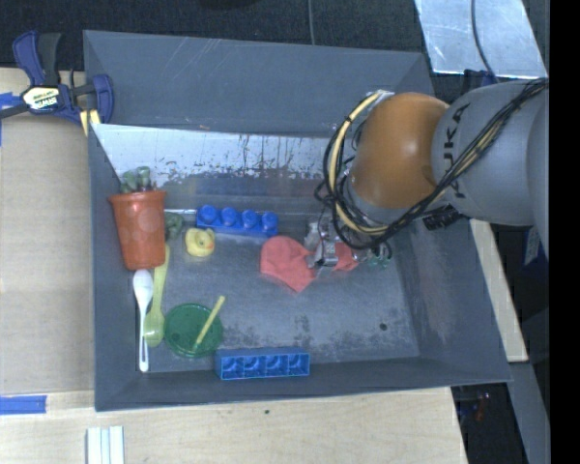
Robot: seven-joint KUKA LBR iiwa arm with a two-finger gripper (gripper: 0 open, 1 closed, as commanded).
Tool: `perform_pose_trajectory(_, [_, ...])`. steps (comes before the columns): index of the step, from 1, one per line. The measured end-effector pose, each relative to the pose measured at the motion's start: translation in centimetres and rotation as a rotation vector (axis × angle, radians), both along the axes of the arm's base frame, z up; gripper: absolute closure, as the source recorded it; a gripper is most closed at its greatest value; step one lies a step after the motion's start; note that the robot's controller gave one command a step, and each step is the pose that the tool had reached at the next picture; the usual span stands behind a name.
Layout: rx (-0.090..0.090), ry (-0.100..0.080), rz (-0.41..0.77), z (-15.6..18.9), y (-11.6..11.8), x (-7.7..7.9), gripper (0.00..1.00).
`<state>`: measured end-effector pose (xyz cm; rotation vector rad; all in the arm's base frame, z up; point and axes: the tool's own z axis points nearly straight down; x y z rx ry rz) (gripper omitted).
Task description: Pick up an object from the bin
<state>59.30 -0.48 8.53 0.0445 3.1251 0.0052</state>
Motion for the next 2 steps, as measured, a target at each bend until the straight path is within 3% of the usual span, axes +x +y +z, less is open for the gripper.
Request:
perform_pose_trajectory(1, [0.0,0.0,0.0,0.0,0.0,0.0,1.0])
perform_pose_trajectory(2, [-0.002,0.001,0.092,5.6,-0.1,-1.0,1.0])
